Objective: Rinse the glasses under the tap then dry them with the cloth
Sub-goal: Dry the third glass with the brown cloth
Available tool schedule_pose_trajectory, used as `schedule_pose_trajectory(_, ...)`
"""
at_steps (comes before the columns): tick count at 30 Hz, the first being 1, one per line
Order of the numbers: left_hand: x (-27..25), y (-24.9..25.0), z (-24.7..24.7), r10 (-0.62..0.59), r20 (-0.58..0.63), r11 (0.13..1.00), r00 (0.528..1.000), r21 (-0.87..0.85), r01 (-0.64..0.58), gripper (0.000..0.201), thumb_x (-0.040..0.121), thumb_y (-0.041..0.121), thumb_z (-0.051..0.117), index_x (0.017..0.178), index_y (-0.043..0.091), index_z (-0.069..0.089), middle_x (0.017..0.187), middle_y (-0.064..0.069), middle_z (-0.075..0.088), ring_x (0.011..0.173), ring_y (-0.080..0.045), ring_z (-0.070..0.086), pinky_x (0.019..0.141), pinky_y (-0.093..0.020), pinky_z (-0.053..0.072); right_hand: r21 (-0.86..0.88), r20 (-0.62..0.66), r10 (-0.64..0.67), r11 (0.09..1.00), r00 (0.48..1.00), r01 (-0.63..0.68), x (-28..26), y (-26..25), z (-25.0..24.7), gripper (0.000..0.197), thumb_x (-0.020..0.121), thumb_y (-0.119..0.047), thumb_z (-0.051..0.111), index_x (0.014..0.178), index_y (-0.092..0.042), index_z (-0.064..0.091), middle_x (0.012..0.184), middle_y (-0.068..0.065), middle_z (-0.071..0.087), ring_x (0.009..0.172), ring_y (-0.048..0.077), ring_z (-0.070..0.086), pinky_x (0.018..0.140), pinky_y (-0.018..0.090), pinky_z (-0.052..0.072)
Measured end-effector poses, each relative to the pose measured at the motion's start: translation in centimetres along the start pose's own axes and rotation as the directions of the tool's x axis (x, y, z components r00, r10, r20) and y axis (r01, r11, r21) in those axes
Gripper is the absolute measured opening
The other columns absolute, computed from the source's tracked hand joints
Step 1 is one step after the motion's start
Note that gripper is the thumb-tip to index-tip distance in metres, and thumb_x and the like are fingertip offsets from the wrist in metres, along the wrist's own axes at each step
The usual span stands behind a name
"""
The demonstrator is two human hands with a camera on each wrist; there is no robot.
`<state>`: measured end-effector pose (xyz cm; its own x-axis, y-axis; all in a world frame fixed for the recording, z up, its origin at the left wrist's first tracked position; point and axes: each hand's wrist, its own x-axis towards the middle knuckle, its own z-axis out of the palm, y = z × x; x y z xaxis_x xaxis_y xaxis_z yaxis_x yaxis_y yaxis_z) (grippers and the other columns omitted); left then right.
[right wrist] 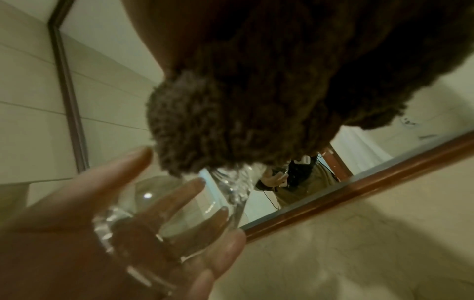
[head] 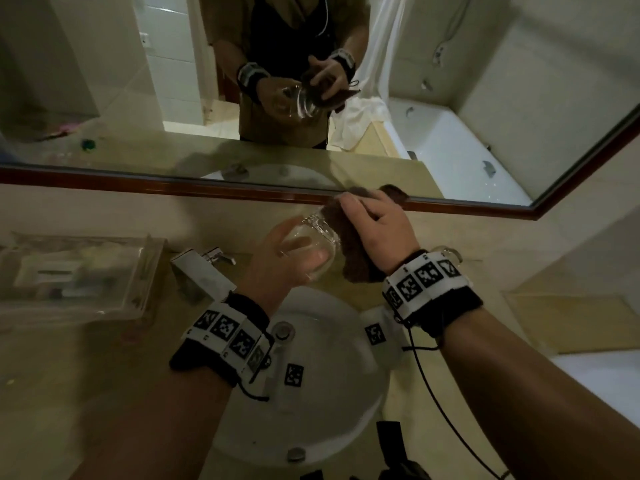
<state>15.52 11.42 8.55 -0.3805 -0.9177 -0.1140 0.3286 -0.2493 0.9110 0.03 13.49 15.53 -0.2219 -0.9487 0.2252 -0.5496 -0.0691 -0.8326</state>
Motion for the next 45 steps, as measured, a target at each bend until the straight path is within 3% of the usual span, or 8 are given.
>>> schedule_pose_trajectory(6,-0.2,-0.2,-1.7,-0.015,0.071,0.996,0.997,-0.081,0.021,0.065,0.064,0.016,0.078,0.124,0.032,0.058,0.121,-0.008,0.061,0.109,-0.025,0.062,0.065,-0.029,0.053,0.020,-0.033,0.007,1.000,0.999,-0.007,0.4,1.0,0.5,0.030,0.089,-0.024,0.063,0.119,-0.027,0.062,0.120,0.001,0.058,0.110,0.012,0.055,0.102,0.034,0.043)
schedule_pose_trajectory(13,-0.1,0.0,-2.2,0.002,0.061,0.995,0.998,-0.104,0.005,0.060,0.070,0.013,0.074,0.126,0.029,0.058,0.122,-0.012,0.063,0.110,-0.027,0.064,0.077,-0.043,0.057,-0.189,0.077,-0.157,0.967,0.985,0.169,1.1,1.0,0.6,0.040,0.095,-0.013,0.054,0.134,-0.019,0.052,0.124,-0.007,0.054,0.118,0.004,0.046,0.101,0.004,0.029)
schedule_pose_trajectory(18,0.1,0.4,-1.5,0.069,0.010,0.996,0.998,0.063,-0.070,0.060,0.063,0.022,0.078,0.117,0.036,0.058,0.120,-0.001,0.062,0.115,-0.013,0.060,0.072,-0.033,0.056,-0.192,0.125,-0.241,0.946,0.962,0.262,1.1,-0.9,0.8,0.024,0.092,-0.028,0.055,0.107,-0.020,0.072,0.099,-0.012,0.057,0.089,-0.004,0.051,0.087,0.009,0.038)
schedule_pose_trajectory(25,-0.5,1.0,-2.4,0.075,0.175,0.989,0.982,-0.141,-0.050,0.061,0.061,0.022,0.073,0.121,0.027,0.060,0.109,-0.006,0.065,0.099,-0.026,0.065,0.067,-0.033,0.053,0.002,0.102,-0.005,1.000,0.995,0.004,1.7,0.9,0.6,0.017,0.092,-0.023,0.059,0.096,-0.020,0.075,0.086,-0.007,0.072,0.078,0.009,0.065,0.079,0.033,0.053)
schedule_pose_trajectory(28,-0.5,1.3,-2.5,0.069,0.130,0.988,0.989,-0.149,-0.049,0.065,0.064,0.015,0.072,0.126,0.014,0.053,0.103,-0.005,0.064,0.089,-0.021,0.067,0.063,-0.031,0.053,-0.083,0.042,-0.055,0.995,0.998,0.059,1.2,1.9,1.1,0.017,0.092,-0.016,0.057,0.098,-0.021,0.073,0.092,-0.001,0.070,0.087,0.009,0.062,0.084,0.026,0.047)
schedule_pose_trajectory(32,-0.5,1.3,-1.9,0.083,0.058,0.994,0.995,0.060,-0.087,0.055,0.064,0.020,0.076,0.113,0.038,0.059,0.117,-0.002,0.064,0.109,-0.016,0.063,0.065,-0.025,0.053,-0.206,0.049,-0.119,0.970,0.992,0.126,1.2,1.4,1.3,0.021,0.094,-0.024,0.057,0.102,-0.016,0.074,0.104,0.001,0.067,0.099,0.005,0.054,0.088,0.009,0.037)
schedule_pose_trajectory(39,-0.1,2.2,-1.7,0.114,0.051,0.977,0.992,0.178,-0.121,0.070,0.055,0.029,0.084,0.120,0.034,0.058,0.112,0.000,0.067,0.101,-0.014,0.066,0.064,-0.026,0.053,-0.273,0.052,-0.268,0.923,0.962,0.272,1.1,-0.3,0.6,0.020,0.090,-0.027,0.062,0.105,-0.021,0.073,0.103,-0.009,0.055,0.095,-0.004,0.047,0.086,0.004,0.034)
schedule_pose_trajectory(45,-0.4,2.9,-2.2,0.116,0.166,0.971,0.979,0.186,-0.147,0.059,0.054,0.032,0.081,0.110,0.043,0.065,0.105,0.002,0.068,0.096,-0.016,0.066,0.073,-0.033,0.054,-0.052,0.029,-0.110,0.992,0.993,0.112,1.8,-1.1,0.6,0.016,0.093,-0.023,0.058,0.094,-0.024,0.074,0.082,-0.006,0.067,0.078,0.005,0.061,0.075,0.021,0.044)
